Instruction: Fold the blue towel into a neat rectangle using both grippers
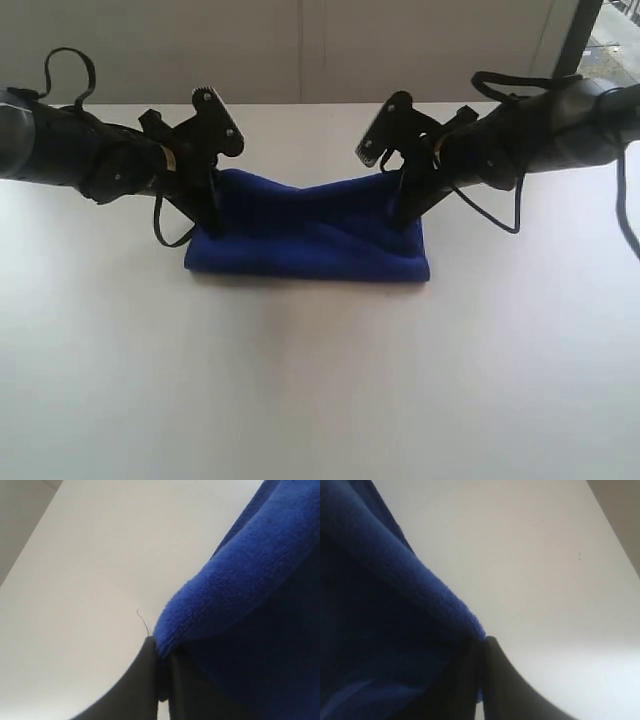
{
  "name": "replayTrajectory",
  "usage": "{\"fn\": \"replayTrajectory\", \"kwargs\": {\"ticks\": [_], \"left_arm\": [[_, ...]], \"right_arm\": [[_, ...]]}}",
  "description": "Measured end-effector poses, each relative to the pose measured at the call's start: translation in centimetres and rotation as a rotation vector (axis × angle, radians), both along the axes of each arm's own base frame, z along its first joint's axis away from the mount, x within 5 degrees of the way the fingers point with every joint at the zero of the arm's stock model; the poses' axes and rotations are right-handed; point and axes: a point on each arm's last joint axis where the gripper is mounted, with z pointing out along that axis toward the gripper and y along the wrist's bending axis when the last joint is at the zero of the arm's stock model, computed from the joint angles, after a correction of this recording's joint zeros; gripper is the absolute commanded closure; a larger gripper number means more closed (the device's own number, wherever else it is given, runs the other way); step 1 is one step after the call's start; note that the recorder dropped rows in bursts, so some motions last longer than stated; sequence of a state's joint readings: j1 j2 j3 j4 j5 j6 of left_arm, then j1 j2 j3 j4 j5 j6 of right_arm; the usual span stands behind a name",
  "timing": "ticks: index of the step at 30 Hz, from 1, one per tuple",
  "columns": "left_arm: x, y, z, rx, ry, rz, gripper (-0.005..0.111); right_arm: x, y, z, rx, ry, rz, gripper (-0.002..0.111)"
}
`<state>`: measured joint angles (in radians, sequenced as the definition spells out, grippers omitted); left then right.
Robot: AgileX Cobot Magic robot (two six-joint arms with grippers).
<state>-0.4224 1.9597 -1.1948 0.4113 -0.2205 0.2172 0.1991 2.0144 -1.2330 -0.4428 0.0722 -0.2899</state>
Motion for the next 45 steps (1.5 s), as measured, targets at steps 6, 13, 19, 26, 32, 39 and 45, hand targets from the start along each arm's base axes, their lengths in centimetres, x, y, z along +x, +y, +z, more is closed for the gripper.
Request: {"fn": "replayTrajectory", "kwargs": {"ticks": [6, 13, 19, 26, 32, 39, 45], "left_arm": [[0.2, -0.2, -0.7, 0.002, -0.016, -0.023, 0.052], [0.3, -0.3, -0.6, 0.005, -0.047, -0.046, 0.042], [0.3, -0.3, -0.4, 0.045, -0.073, -0.08, 0.047], [-0.2, 0.2, 1.9, -0.07, -0.005, 0.057, 0.093], [-1.7, -0.7, 1.1, -0.05, 0.153, 0.115, 0.107], [-3.3, -2.9, 0.7, -0.019, 0.206, 0.071, 0.107], [-3.3, -2.8, -1.1, 0.003, 0.269, 0.094, 0.107]], "right_arm": [[0.2, -0.5, 0.1, 0.011, -0.021, -0.007, 0.077], [0.3, -0.6, 0.2, 0.013, -0.026, -0.007, 0.054], [0.3, -0.6, 0.6, 0.046, -0.023, -0.044, 0.063], [0.1, -1.4, 4.9, 0.188, 0.003, -0.285, 0.099], [-1.1, -1.5, 4.2, 0.294, 0.198, -0.458, 0.101], [-1.8, -0.4, 3.8, 0.446, 0.33, -0.491, 0.084], [-1.5, -0.2, 3.1, 0.476, 0.342, -0.507, 0.068]]}}
